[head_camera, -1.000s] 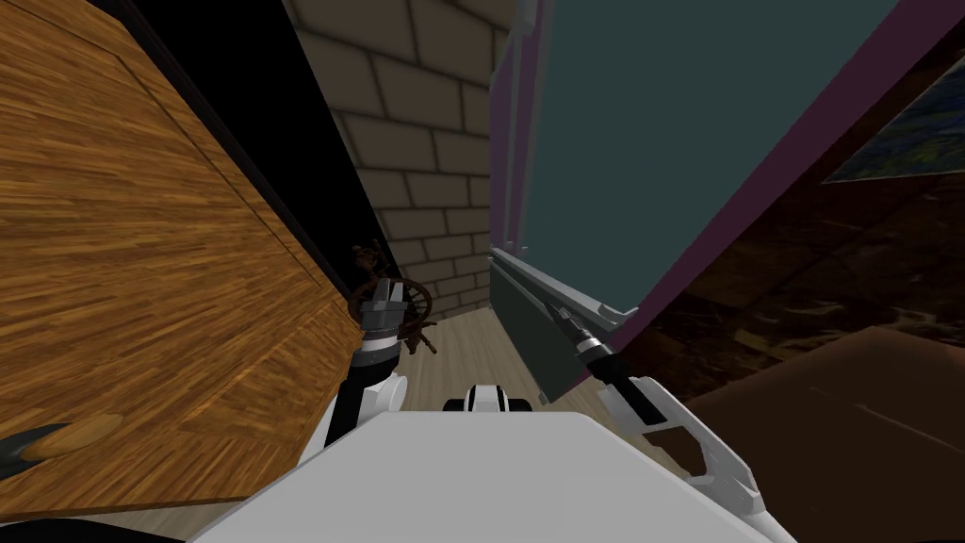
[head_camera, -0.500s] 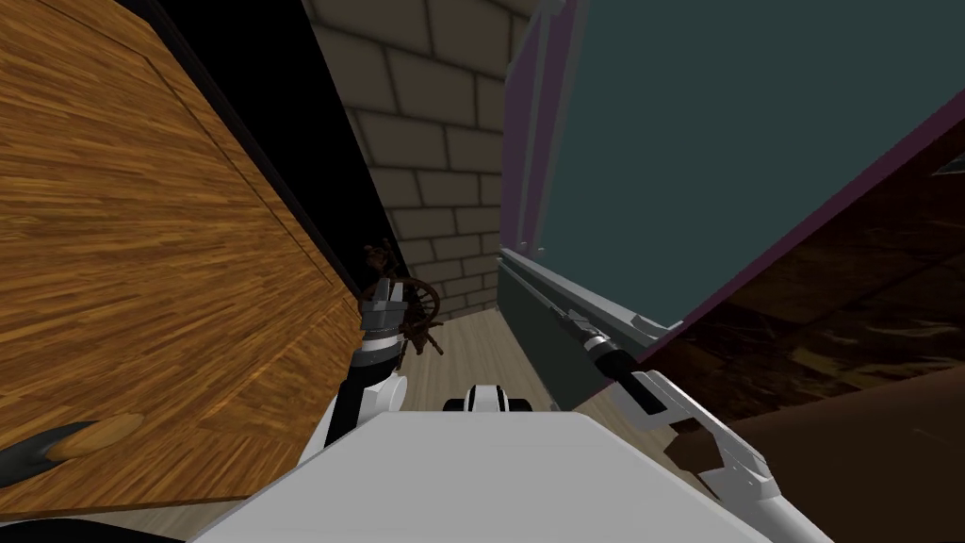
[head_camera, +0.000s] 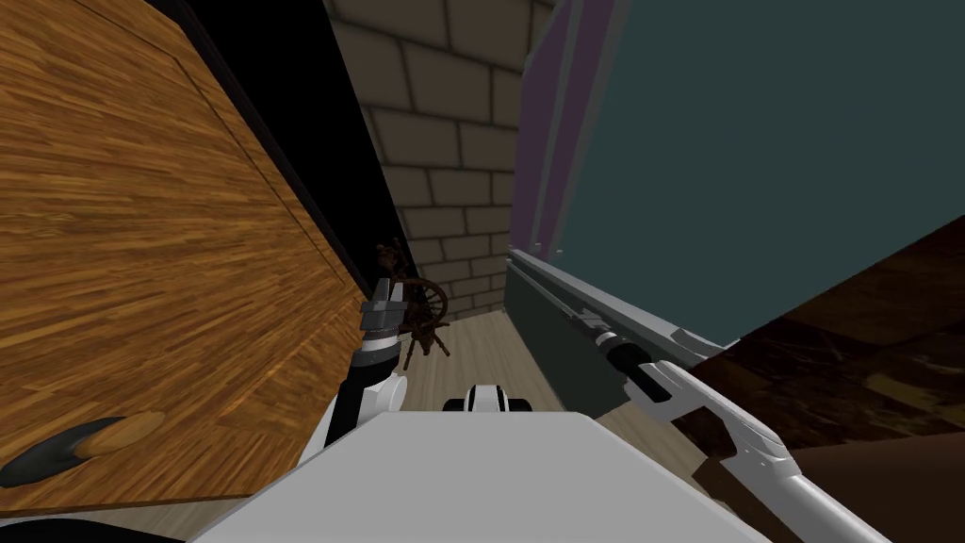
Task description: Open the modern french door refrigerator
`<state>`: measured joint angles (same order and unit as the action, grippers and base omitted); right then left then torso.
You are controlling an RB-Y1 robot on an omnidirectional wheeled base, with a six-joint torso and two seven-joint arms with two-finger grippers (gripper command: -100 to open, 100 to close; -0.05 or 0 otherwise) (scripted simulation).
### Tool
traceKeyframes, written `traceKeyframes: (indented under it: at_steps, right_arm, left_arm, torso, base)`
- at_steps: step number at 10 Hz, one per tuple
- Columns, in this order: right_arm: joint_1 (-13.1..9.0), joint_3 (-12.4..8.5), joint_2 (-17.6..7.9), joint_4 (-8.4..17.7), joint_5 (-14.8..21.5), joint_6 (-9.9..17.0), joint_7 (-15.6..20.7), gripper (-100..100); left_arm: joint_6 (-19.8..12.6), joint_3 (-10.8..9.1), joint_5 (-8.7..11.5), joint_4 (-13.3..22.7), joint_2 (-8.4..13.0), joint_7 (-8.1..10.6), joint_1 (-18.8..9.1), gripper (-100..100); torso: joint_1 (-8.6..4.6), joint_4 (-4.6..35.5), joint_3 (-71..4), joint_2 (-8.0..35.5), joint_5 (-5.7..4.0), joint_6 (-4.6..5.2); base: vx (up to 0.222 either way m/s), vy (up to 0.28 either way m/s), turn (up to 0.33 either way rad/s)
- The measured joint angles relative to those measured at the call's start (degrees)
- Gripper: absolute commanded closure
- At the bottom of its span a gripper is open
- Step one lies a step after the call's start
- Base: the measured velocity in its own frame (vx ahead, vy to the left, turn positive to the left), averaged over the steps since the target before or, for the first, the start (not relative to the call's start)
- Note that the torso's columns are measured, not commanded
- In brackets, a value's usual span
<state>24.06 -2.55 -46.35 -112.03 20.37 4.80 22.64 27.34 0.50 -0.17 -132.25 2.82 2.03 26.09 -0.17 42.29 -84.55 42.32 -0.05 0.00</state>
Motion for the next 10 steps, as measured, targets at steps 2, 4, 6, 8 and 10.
traceKeyframes:
  at_steps: [2,4,6,8,10]
  right_arm:
    - [-0.41,-0.25,-2.76,1.22,1.35,1.58,0.6,-100]
    - [-1.34,-0.99,-7.35,4.19,3.37,4.15,1.43,-100]
    - [-2.22,-1.23,-11.32,6.72,6.3,7.22,2.88,-100]
    - [-2.6,-1.36,-14.66,7.9,7.58,8.98,3.7,-100]
    - [-2.83,-2.2,-18.6,10.03,9.81,11.43,4.66,-100]
  left_arm:
    - [0.0,0.0,0.0,0.0,0.0,0.0,0.0,0]
    - [0.0,0.0,0.0,0.0,0.0,0.0,0.0,0]
    - [0.0,0.01,0.0,0.0,-0.01,0.0,0.0,0]
    - [0.0,0.0,0.0,0.0,0.0,0.0,0.0,0]
    - [0.0,0.0,0.0,0.0,0.0,0.0,0.0,0]
  torso:
    - [0.15,0.0,0.0,0.0,0.04,0.0]
    - [0.31,-0.04,-0.1,-0.16,0.11,0.0]
    - [0.25,-0.01,-0.01,-0.01,0.07,0.01]
    - [0.02,0.04,0.07,0.1,0.01,0.0]
    - [0.2,-0.04,-0.07,-0.13,0.06,0.01]
  base:
    - [0.065,0.091,0.084]
    - [0.111,0.121,0.108]
    - [0.07,0.125,0.056]
    - [0.066,0.084,0.081]
    - [0.083,0.089,0.06]
